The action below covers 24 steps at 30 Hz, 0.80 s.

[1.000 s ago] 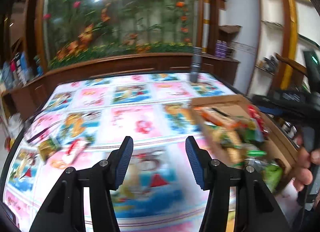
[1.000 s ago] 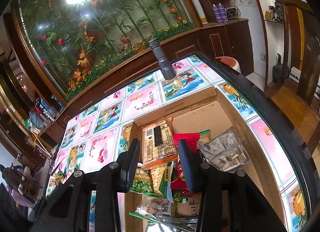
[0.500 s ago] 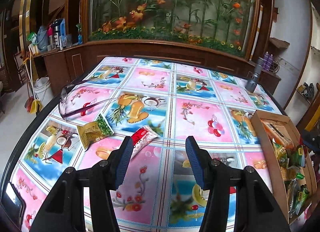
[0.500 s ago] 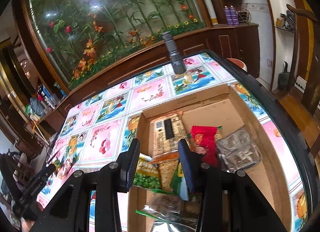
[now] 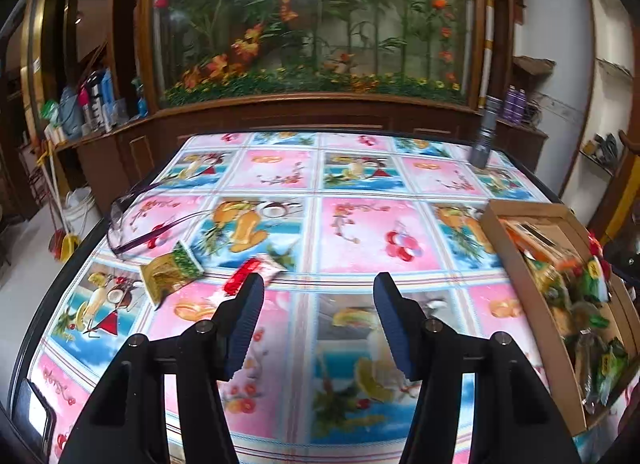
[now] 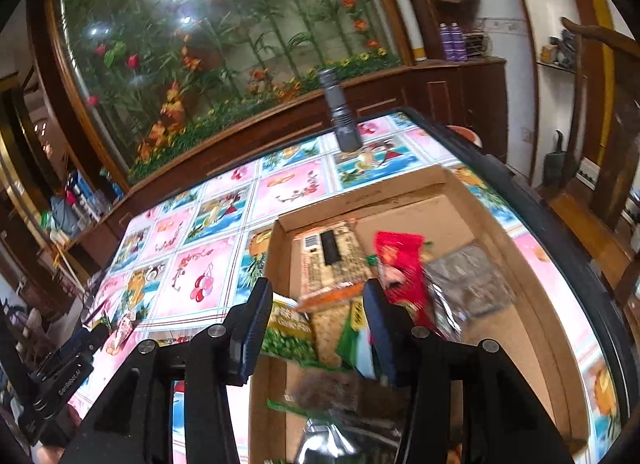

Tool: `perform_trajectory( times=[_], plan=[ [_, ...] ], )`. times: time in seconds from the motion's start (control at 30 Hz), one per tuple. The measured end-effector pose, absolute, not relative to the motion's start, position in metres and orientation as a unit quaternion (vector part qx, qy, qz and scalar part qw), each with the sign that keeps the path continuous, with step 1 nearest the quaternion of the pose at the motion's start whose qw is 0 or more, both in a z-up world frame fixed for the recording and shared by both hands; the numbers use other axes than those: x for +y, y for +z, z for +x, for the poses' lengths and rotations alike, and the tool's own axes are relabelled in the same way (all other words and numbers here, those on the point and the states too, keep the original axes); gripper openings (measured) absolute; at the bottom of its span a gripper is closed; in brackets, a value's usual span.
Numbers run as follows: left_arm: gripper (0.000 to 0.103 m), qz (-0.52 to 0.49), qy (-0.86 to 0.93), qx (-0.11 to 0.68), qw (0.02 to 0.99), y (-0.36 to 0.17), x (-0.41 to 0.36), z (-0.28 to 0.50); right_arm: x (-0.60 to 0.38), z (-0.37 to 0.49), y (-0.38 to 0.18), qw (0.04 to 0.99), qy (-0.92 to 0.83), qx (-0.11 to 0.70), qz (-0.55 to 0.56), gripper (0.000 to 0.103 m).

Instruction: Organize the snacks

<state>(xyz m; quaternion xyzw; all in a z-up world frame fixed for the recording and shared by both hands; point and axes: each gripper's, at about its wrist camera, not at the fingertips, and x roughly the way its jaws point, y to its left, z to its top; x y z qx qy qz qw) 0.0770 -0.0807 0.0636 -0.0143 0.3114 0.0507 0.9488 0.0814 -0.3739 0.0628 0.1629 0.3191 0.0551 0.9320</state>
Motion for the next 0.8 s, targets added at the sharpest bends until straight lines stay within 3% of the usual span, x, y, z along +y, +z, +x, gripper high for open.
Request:
perform_trajectory(
  times=[0.03, 0.1, 0.27, 0.37, 0.47, 0.53, 0.8],
  plan=[
    [0.059, -0.006, 0.043, 0.308, 0.95, 0.064, -0.087, 0.074, -0.376, 0.074, 0.063, 0.935, 0.049, 0.313, 0.162, 0.056],
    [0.063, 0.007, 0.031, 0.303, 0.953, 0.066, -0.097, 0.069, -0.384, 0.053, 0.059, 0.941, 0.026, 0.296, 0.164, 0.073],
    [0.074, -0.004, -0.039, 0.314, 0.949, 0.065, -0.129, 0.05, -0.402, 0.008, 0.058, 0.951, -0.026, 0.258, 0.171, 0.077],
    [0.084, 0.002, -0.092, 0.331, 0.939, 0.058, -0.156, 0.037, -0.407, -0.019, 0.062, 0.959, -0.059, 0.221, 0.167, 0.096],
    [0.089, 0.041, -0.13, 0.329, 0.934, 0.056, -0.181, 0.022, -0.405, -0.038, 0.065, 0.964, -0.072, 0.203, 0.156, 0.098],
    [0.097, 0.063, -0.15, 0.322, 0.933, 0.055, -0.194, 0.011, -0.402, -0.044, 0.064, 0.965, -0.083, 0.202, 0.145, 0.103],
    [0.098, 0.132, -0.191, 0.313, 0.921, 0.046, -0.224, -0.008, -0.415, -0.04, 0.047, 0.946, -0.076, 0.255, 0.183, 0.103]
  ],
)
